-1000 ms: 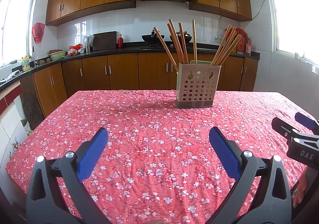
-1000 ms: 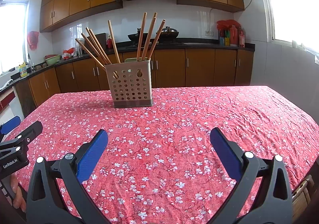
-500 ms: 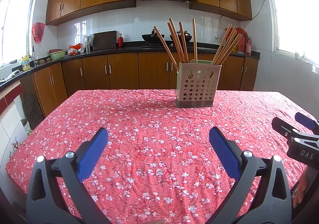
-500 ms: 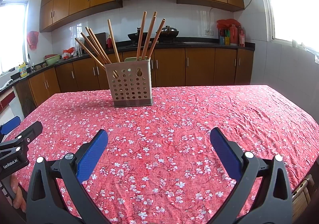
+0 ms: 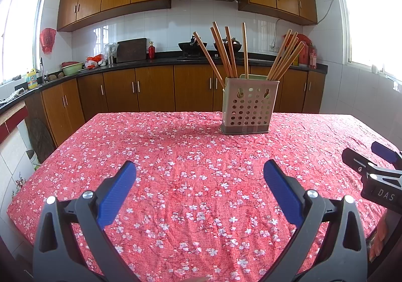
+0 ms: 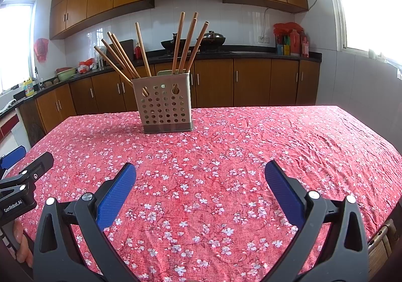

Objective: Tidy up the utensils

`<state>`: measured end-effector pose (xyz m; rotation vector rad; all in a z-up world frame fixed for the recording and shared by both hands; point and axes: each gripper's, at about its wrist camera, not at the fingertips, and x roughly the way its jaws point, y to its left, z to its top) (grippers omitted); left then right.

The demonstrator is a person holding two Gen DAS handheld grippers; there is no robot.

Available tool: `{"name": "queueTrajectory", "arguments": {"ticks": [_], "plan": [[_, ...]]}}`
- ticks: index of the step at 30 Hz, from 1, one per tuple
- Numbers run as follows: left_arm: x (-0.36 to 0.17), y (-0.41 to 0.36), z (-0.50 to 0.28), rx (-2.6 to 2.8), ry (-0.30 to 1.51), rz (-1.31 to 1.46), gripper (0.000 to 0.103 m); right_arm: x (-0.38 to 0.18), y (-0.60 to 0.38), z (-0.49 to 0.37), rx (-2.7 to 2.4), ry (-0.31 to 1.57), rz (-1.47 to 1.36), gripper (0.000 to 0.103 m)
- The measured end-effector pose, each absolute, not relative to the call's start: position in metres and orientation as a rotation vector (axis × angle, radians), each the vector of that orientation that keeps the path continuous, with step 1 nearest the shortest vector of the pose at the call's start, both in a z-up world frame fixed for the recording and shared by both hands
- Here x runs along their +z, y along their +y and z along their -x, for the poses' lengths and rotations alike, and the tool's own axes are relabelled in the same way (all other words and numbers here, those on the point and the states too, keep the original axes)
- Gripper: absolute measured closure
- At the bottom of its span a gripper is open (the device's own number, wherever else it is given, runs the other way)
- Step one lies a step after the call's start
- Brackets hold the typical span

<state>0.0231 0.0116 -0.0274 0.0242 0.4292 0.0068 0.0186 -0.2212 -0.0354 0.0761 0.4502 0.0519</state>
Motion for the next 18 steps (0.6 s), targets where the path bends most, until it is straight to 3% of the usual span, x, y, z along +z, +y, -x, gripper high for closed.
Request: {"name": "queueTrajectory", "arguments": {"ticks": [18], "plan": [[-0.0301, 0.0181, -0.0247, 0.01, 0.432, -0.022, 0.004, -0.0352, -0.2208, -0.0193, 0.051, 0.454, -0.079, 0.002]]}}
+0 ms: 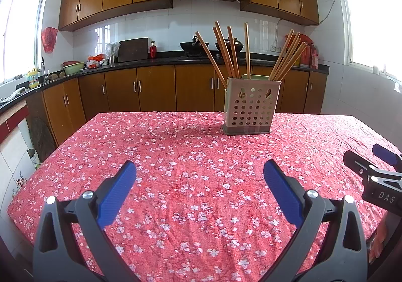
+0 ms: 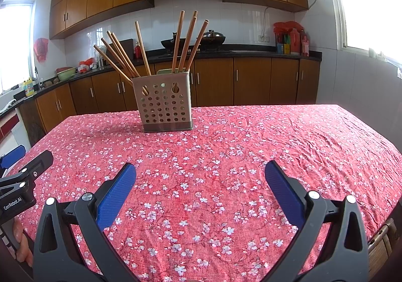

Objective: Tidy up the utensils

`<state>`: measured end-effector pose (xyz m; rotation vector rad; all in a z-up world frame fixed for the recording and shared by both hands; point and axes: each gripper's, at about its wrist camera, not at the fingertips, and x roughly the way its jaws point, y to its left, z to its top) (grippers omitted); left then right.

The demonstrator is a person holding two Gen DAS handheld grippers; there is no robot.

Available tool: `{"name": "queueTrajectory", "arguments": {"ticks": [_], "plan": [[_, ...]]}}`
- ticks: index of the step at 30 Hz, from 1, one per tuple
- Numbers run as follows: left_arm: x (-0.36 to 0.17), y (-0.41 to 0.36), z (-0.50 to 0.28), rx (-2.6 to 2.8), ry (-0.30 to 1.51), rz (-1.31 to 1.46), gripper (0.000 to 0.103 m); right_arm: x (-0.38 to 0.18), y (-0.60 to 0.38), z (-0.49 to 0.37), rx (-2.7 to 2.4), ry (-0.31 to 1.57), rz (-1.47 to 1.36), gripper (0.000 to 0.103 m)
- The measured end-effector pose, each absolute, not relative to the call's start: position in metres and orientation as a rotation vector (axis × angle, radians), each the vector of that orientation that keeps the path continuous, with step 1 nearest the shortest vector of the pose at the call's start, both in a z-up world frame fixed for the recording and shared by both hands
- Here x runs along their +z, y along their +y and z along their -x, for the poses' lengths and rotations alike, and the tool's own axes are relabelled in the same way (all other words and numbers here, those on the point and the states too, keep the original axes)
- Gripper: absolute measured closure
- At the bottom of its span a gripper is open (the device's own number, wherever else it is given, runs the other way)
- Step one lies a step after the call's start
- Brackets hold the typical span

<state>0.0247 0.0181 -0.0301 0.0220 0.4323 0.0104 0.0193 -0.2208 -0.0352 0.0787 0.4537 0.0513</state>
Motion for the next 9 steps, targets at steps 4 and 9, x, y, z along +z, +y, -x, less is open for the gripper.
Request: {"name": "queueTrajectory", "arguments": {"ticks": [4, 9], "plan": [[-0.03, 0.0188, -0.0256, 0.008, 0.441, -0.021, 0.004, -0.0361, -0.221, -0.0195, 0.051, 0.455, -0.081, 0.002], [-0.0298, 0.0186, -0.0261, 0.004, 0.443, -0.023, 0.004, -0.0359, -0.2213, -0.0195, 0.051, 0.455, -0.082, 0.002]]}}
